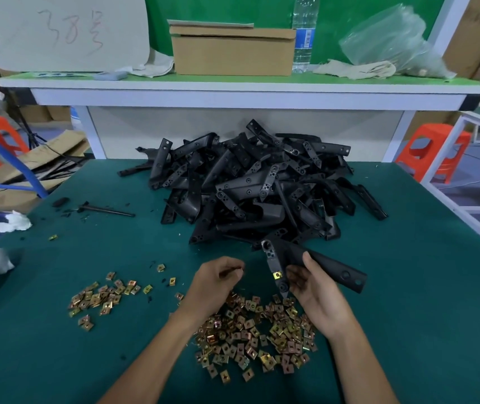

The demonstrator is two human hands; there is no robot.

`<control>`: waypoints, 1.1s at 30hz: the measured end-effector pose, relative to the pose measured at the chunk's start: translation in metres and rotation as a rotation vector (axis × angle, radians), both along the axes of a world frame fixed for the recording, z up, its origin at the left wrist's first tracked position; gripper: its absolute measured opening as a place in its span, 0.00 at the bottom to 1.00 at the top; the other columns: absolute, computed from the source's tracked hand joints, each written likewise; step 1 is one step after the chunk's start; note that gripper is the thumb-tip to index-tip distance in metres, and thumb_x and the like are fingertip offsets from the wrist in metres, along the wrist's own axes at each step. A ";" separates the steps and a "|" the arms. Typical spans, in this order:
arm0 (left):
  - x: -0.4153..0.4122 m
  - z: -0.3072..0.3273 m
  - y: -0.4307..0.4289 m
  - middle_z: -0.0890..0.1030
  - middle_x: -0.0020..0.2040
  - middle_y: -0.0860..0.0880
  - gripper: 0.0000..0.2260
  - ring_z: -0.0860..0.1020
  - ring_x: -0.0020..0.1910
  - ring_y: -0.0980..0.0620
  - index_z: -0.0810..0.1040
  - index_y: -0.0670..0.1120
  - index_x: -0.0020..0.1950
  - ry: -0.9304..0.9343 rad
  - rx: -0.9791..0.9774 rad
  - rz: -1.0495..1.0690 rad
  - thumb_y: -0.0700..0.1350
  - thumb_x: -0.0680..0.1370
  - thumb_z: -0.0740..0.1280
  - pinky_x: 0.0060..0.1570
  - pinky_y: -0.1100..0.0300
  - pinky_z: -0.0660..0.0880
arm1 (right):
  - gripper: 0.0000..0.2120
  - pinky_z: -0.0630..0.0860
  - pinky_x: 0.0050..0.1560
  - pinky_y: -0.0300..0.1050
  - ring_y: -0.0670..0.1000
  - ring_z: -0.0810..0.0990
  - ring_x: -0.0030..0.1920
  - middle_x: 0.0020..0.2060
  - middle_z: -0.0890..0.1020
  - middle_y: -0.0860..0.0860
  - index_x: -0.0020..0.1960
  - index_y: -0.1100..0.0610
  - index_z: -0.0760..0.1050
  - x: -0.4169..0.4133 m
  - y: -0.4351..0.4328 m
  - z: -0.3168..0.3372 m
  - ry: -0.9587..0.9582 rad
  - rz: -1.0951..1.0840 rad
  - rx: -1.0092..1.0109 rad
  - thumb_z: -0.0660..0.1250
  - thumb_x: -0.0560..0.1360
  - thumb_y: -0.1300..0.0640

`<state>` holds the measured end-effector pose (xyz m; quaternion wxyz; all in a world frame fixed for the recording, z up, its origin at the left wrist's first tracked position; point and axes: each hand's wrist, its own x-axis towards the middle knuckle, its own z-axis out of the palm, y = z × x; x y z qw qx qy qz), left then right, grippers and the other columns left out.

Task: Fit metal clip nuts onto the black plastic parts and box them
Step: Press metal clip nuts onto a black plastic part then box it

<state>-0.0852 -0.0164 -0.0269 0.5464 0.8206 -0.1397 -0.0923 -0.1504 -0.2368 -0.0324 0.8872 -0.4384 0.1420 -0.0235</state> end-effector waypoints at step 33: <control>-0.003 -0.004 0.002 0.86 0.44 0.52 0.03 0.83 0.44 0.57 0.87 0.56 0.45 0.124 -0.250 0.056 0.52 0.74 0.76 0.45 0.69 0.77 | 0.26 0.77 0.60 0.49 0.54 0.79 0.67 0.65 0.81 0.57 0.70 0.56 0.74 0.007 -0.006 0.003 0.117 -0.007 0.012 0.67 0.77 0.44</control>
